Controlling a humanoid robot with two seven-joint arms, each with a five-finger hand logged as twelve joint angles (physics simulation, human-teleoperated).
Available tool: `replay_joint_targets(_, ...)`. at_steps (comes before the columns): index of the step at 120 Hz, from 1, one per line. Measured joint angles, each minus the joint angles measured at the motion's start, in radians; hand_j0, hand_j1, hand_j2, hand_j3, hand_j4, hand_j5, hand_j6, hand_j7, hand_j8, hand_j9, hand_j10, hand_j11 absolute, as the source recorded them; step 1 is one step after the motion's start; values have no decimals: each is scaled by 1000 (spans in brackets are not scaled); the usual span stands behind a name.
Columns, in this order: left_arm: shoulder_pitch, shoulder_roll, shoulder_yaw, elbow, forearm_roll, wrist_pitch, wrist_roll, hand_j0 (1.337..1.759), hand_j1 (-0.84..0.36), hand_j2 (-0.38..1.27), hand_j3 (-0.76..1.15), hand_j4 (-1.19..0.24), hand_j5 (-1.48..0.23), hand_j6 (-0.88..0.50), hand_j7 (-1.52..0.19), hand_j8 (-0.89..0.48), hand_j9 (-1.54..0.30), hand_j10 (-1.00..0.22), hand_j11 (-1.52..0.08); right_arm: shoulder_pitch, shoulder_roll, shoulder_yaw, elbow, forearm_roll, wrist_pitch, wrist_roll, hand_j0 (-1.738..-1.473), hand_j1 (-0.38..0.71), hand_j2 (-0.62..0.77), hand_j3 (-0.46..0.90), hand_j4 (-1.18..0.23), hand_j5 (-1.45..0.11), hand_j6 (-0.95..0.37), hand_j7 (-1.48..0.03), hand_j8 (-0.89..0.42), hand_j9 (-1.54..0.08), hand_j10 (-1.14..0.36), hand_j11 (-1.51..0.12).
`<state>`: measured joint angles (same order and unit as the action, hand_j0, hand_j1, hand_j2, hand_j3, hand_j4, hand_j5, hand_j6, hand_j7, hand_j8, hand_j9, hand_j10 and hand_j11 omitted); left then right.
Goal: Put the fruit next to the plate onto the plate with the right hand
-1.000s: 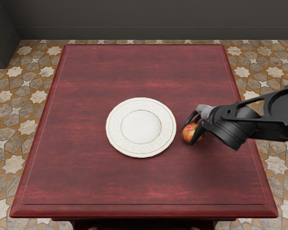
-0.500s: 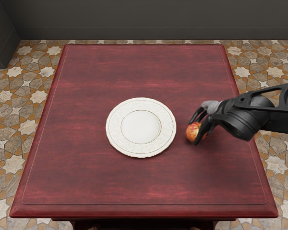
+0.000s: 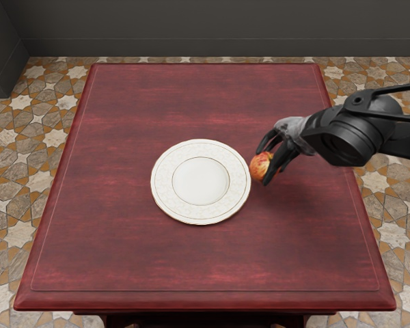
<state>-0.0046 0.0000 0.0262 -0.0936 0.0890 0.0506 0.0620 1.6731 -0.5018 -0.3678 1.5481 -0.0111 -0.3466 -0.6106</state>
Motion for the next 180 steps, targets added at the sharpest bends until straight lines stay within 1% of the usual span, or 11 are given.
replay_joint_targets(13,0,0,0,0,0,0,0,1658,55,50,0,-245,-318,-245,-318,-245,-318,-245,-318,3,48,20,-46,7,4,0,-1655,306,522,1,-827,-1227,-330,-1134,-329,-1193,-769,-1210)
replay_joint_targets(41,0,0,0,0,0,0,0,1658,55,50,0,-245,-318,-245,-318,-245,-318,-245,-318,-13,185,73,-155,10,5,0,-1655,301,516,1,-827,-1232,-332,-1134,-329,-1194,-772,-1211)
replay_joint_targets(61,0,0,0,0,0,0,0,1658,55,50,0,-245,-318,-245,-318,-245,-318,-245,-318,-47,284,93,-245,11,6,0,-1655,323,549,1,-822,-1243,-320,-1134,-319,-1196,-765,-1216)
replay_joint_targets(82,0,0,0,0,0,0,0,1658,55,50,0,-245,-318,-245,-318,-245,-318,-245,-318,-83,345,99,-311,3,6,0,-1654,327,551,1,-824,-1240,-318,-1134,-314,-1196,-755,-1217)
replay_joint_targets(124,0,0,0,0,0,0,0,1658,55,50,0,-245,-318,-245,-318,-245,-318,-245,-318,-135,414,91,-385,-4,6,0,-1654,324,545,1,-825,-1236,-318,-1134,-315,-1196,-760,-1216)
replay_joint_targets(156,0,0,0,0,0,0,0,1658,55,50,0,-245,-318,-245,-318,-245,-318,-245,-318,-143,431,90,-400,-3,5,0,-1654,321,539,1,-820,-1227,-323,-1127,-319,-1189,-763,-1206)
replay_joint_targets(167,0,0,0,0,0,0,0,1658,55,50,0,-245,-318,-245,-318,-245,-318,-245,-318,-143,432,89,-401,-4,2,0,-1654,299,505,1,-798,-1171,-348,-1088,-352,-1140,-790,-1161)
replay_joint_targets(180,0,0,0,0,0,0,0,1658,55,49,0,-245,-318,-245,-318,-245,-318,-245,-318,-144,431,89,-402,-3,-2,0,-1655,272,385,0,-762,-1080,-372,-1018,-375,-1057,-753,-1071)
